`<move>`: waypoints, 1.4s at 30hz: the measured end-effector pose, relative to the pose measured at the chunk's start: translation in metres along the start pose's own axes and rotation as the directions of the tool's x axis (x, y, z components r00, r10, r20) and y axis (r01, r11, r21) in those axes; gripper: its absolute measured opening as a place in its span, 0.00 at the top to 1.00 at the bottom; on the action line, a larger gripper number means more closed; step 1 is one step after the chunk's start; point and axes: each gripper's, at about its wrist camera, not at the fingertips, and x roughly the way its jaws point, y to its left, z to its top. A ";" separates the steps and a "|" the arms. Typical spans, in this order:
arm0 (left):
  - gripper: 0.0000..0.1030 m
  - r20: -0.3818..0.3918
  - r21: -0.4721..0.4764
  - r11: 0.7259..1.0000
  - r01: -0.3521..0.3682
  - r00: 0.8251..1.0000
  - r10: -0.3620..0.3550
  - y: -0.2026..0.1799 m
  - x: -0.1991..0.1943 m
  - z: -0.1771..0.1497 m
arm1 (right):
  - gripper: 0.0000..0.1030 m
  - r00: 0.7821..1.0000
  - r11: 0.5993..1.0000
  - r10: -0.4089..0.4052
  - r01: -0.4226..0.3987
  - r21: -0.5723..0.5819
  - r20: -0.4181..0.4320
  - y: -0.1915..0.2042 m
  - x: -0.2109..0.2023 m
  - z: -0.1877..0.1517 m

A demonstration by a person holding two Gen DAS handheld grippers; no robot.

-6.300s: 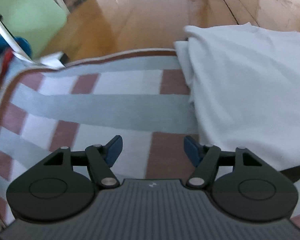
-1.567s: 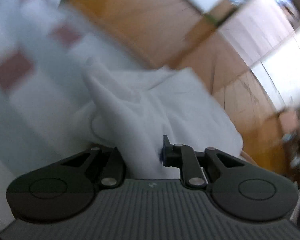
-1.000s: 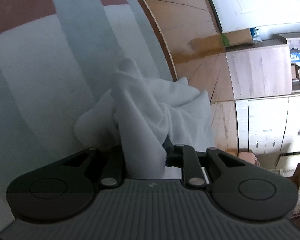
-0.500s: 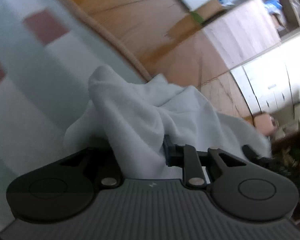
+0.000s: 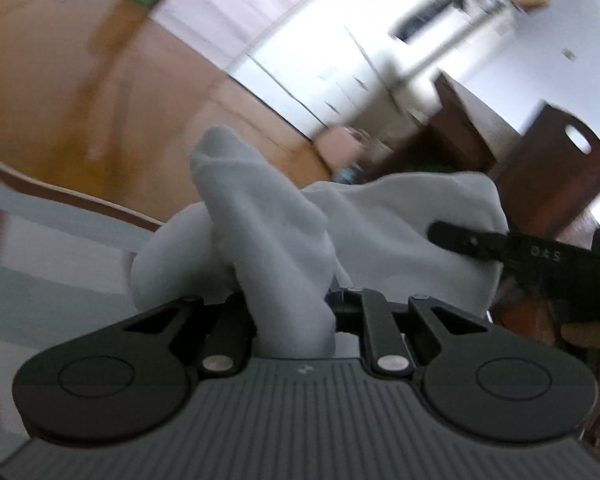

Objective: Fold clothes
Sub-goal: 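Carry the folded shirt with both grippers toward the clothes stack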

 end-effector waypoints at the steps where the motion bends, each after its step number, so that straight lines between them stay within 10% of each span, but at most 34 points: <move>1: 0.86 -0.022 0.018 1.000 0.005 1.000 -0.005 -0.007 0.008 -0.005 | 0.83 1.000 0.999 -0.006 0.005 -0.034 -0.007 -0.002 -0.008 -0.005; 10: 0.86 -0.229 0.179 0.983 -0.042 0.970 0.083 -0.053 0.057 -0.065 | 0.84 0.998 1.000 0.014 -0.015 -0.025 -0.058 -0.065 -0.054 -0.097; 18: 0.86 -0.190 0.366 0.916 -0.167 0.950 0.249 -0.125 0.083 -0.087 | 0.85 0.998 0.988 0.060 -0.058 0.143 -0.008 -0.156 -0.044 -0.099; 26: 0.87 -0.073 0.588 0.806 -0.072 0.987 0.141 -0.273 0.151 -0.010 | 0.85 0.975 0.999 0.037 -0.044 0.030 0.221 -0.288 -0.124 -0.008; 33: 0.87 -0.076 0.785 0.617 0.050 0.997 0.015 -0.391 0.253 0.029 | 0.85 0.977 0.994 -0.081 0.093 -0.052 0.198 -0.417 -0.166 0.076; 39: 0.86 -0.128 0.764 0.629 0.148 0.989 -0.077 -0.437 0.338 0.032 | 0.85 0.931 0.972 -0.198 0.145 0.187 0.307 -0.521 -0.177 0.034; 42: 0.86 -0.235 0.680 0.704 0.207 0.970 -0.058 -0.434 0.403 0.024 | 0.85 0.917 0.913 -0.262 0.135 0.386 0.300 -0.583 -0.161 -0.009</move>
